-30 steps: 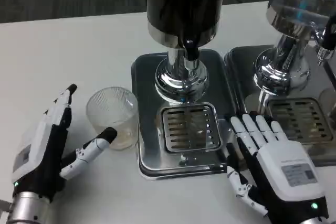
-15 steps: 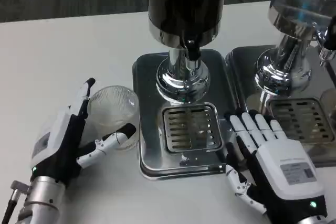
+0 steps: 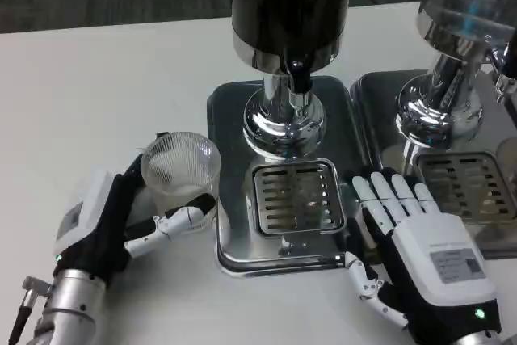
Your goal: Grasp the cup under the faucet to collect the drink, then remove the cup.
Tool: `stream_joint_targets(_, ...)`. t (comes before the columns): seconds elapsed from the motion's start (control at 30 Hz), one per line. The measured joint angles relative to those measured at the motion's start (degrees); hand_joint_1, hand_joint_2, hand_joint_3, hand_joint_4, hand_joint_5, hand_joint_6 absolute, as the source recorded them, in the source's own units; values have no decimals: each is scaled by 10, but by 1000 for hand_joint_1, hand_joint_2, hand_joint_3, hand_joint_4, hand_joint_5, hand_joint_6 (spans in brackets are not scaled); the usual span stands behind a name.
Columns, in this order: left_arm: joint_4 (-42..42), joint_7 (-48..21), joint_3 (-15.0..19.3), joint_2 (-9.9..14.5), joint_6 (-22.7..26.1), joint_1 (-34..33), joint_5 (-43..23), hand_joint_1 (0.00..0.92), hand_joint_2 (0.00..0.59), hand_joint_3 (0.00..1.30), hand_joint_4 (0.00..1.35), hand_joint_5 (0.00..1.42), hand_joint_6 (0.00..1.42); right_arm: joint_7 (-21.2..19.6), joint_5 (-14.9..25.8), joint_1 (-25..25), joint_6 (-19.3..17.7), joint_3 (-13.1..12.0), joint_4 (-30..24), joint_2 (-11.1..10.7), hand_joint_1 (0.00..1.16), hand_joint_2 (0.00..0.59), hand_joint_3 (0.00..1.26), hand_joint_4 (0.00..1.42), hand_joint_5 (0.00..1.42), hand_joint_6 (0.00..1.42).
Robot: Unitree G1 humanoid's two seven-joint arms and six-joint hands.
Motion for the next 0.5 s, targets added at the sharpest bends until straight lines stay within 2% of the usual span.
stream_joint_targets(0.2, 11, 13, -1, 0, -10, -7, 2, 448, 120, 345, 403, 597, 469, 0, 1, 0, 0, 1, 0, 3, 45, 536, 52, 0, 0, 0)
stream_joint_targets(0.5, 22, 37, -9, 0, -15, -11, 6, 461, 136, 384, 454, 651, 560, 0, 3, 0, 1, 1, 0, 6, 32, 531, 54, 0, 0, 0)
